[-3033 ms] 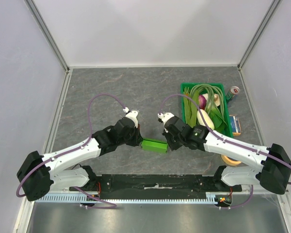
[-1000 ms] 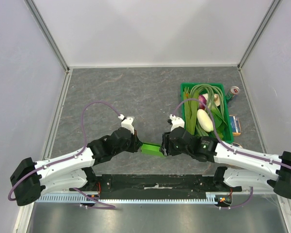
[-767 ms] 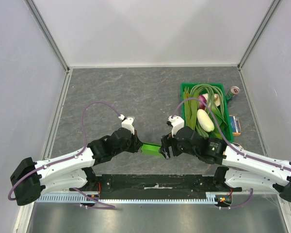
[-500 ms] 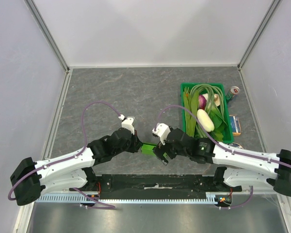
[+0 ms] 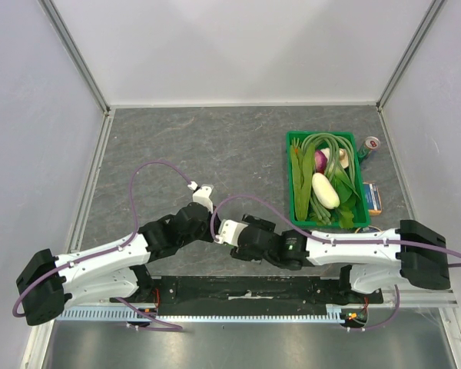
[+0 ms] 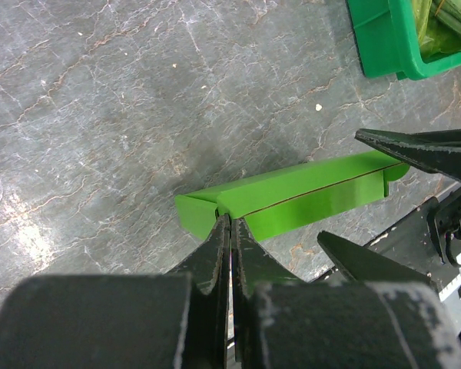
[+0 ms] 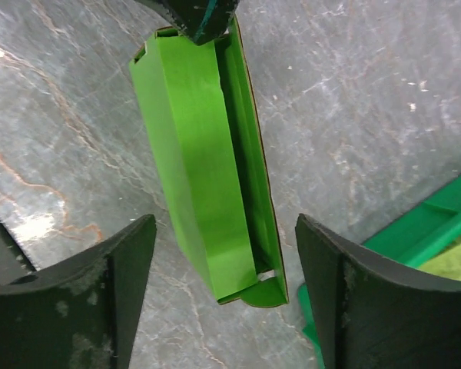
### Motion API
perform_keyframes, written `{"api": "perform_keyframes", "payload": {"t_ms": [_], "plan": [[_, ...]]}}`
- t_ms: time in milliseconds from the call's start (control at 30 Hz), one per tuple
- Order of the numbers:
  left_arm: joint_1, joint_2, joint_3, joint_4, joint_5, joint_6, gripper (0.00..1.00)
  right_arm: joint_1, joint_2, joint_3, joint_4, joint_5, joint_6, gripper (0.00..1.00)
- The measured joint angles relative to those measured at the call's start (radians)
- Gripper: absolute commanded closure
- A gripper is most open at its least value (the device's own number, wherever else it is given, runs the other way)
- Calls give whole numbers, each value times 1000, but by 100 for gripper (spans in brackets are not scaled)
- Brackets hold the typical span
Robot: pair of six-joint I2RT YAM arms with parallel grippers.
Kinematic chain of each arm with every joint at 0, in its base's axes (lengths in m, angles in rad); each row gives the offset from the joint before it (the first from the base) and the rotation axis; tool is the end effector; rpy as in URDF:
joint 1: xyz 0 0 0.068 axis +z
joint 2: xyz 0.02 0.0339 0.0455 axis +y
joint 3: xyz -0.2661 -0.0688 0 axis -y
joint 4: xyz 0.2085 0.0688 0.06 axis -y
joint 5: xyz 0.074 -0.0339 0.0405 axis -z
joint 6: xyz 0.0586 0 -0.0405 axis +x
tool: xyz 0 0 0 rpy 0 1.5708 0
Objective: Fold the paper box
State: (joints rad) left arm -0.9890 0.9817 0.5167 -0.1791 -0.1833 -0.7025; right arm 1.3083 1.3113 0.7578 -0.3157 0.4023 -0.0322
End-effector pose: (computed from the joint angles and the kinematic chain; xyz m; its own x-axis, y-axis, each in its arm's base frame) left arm 0.1137 -0.1534 0.2158 -0.7309 -0.0449 -0.6810 0.3526 0.8295 -0.4331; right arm 0.0853 0.2289 0.2144 -0.1716 -0.7528 -0.6355 -0.8290 0.4588 -0.3197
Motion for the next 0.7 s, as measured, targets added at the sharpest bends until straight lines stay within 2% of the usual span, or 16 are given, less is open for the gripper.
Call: {"api": "perform_keyframes", "payload": {"t_ms": [200,700], "plan": [[-1,0,-4,5,-2,0,98,66,55,16,14,164,-45,38],[-2,-3,-31,32,-21,-18,98,129,158,27,62,362,-53,69]]}}
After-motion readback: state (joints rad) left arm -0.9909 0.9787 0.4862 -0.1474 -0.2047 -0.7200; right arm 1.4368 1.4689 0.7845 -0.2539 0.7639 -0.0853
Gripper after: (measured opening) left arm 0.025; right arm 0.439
